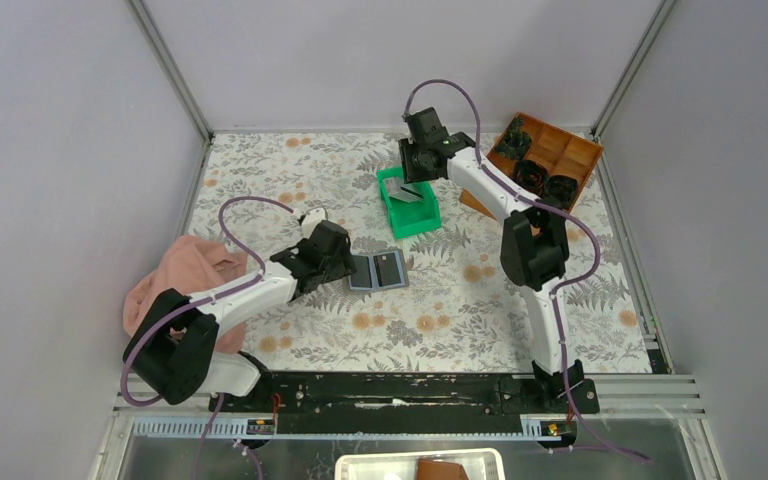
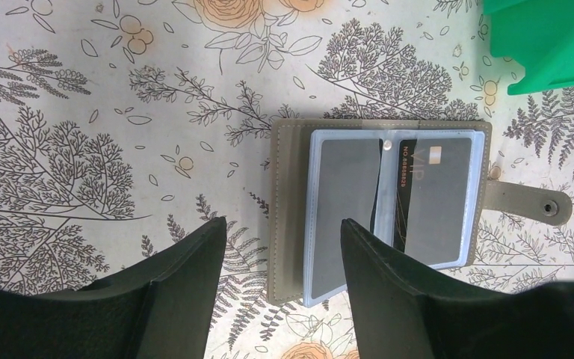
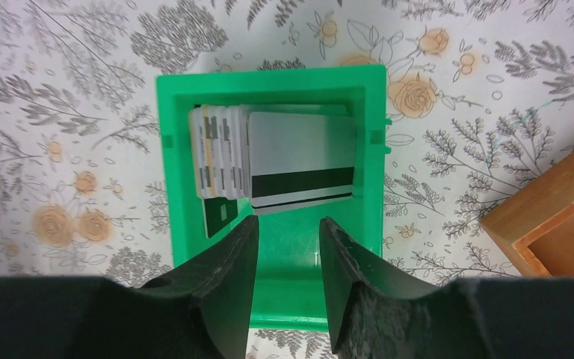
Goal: Put the credit cards into the card holder
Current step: Pick up the credit card from the storage box.
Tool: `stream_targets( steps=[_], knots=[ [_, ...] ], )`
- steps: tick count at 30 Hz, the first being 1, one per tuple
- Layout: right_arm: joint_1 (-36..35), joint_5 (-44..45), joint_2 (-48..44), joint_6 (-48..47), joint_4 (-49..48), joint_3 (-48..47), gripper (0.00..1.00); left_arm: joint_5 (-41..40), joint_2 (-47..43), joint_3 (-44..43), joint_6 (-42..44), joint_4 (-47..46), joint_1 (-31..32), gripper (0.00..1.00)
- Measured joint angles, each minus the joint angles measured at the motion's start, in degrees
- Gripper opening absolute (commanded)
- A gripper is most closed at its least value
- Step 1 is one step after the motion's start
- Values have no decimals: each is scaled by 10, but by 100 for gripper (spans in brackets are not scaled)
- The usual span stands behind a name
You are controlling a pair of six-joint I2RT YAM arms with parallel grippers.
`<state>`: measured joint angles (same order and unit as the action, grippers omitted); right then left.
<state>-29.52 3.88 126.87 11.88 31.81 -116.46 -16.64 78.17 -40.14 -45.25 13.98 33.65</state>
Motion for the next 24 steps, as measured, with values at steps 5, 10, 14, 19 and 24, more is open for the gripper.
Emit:
stream_targets(
  steps=[5, 10, 14, 19, 24],
  knots=[
    [4, -6, 26, -3, 14, -12, 45, 4, 0, 0, 0, 0, 0, 65],
    [5, -23, 31, -3, 20, -21, 46, 8, 0, 0, 0, 0, 0, 65],
    [5, -33, 35, -3, 19, -28, 47, 10, 0, 1, 0, -1, 0, 65],
    [5, -41, 61, -2, 23, -64, 48, 11, -2, 5, 0, -1, 0, 65],
    [5, -51, 94, -1, 22, -95, 48, 11, -10, 6, 0, -1, 0, 65]
  ],
)
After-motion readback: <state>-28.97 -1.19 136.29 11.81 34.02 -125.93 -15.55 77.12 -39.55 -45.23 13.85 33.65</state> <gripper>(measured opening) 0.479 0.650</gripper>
